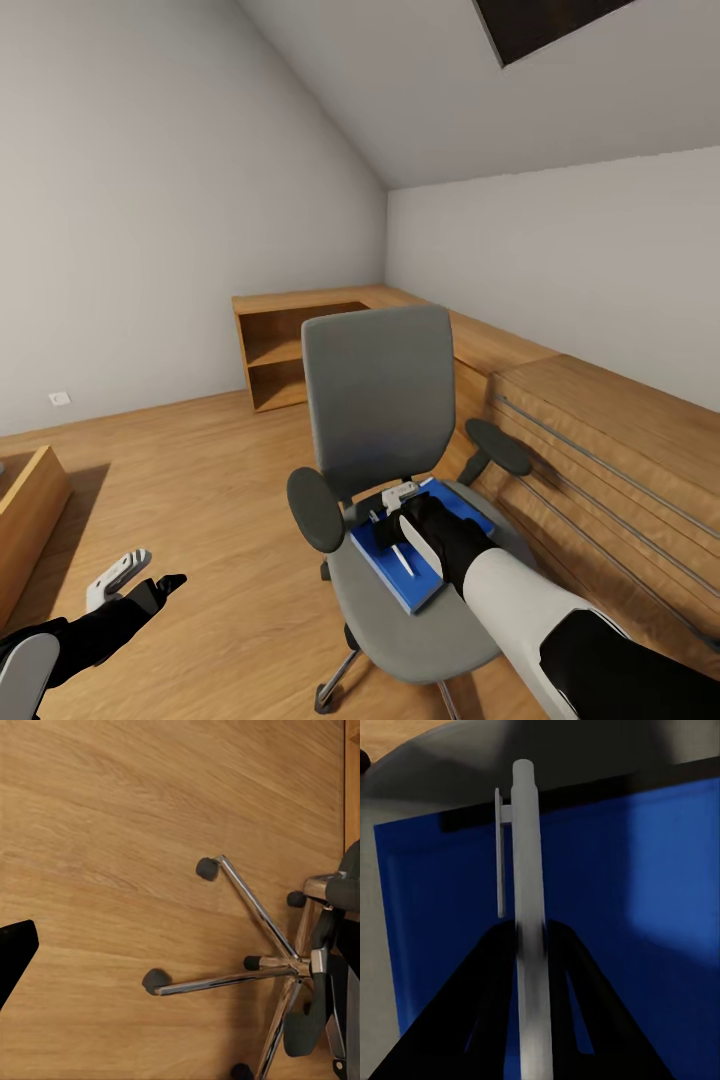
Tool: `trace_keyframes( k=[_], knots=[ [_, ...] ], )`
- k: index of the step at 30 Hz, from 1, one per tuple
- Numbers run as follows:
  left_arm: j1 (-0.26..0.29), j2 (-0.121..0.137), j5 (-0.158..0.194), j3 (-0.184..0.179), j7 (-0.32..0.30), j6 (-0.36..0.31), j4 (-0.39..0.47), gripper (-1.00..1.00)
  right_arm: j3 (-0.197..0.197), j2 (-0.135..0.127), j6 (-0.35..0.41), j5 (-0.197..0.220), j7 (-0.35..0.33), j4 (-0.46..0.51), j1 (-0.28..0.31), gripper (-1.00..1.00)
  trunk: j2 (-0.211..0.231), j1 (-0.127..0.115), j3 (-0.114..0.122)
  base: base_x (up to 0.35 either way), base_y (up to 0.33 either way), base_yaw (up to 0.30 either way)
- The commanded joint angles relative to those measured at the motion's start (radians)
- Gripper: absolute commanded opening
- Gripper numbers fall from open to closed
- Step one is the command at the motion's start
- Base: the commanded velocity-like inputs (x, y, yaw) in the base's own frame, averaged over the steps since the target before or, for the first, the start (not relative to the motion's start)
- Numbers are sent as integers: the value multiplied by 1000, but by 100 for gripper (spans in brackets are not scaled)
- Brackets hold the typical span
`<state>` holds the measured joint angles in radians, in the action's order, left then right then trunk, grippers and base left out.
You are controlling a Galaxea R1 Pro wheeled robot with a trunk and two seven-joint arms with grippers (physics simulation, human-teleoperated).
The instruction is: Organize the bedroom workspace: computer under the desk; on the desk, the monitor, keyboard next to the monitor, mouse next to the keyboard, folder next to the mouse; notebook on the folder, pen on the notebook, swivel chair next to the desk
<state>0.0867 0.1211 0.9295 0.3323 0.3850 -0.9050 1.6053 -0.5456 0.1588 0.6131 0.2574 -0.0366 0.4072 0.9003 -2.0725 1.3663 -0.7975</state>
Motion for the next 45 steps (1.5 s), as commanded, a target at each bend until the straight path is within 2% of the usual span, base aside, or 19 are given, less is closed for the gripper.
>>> trace_keyframes(
  k=[1, 16, 28, 36, 45],
  knots=[
    [1, 0, 10, 1, 9, -3, 1, 100, -7, -1, 4, 8, 1, 1, 1, -100, 0, 0, -1, 0, 0, 0],
    [1, -1, 8, 0, 9, -3, -2, 100, -7, -1, 4, 9, 1, 1, 1, -100, 0, 0, -1, -13, 0, 0],
    [1, 0, 8, 10, 9, -3, -2, 100, -7, -1, 4, 10, 1, 1, 1, -100, 0, 0, -1, -279, 0, 0],
    [1, -1, 8, 13, 9, -2, -2, 100, -5, -4, 3, 9, 2, 7, 1, -100, 56, -31, 24, -315, 0, 0],
    [1, -2, 8, 12, 9, -2, -3, 100, -1, -5, 1, 11, 2, 13, 0, -100, 119, -65, 52, -74, 0, 0]
  ],
)
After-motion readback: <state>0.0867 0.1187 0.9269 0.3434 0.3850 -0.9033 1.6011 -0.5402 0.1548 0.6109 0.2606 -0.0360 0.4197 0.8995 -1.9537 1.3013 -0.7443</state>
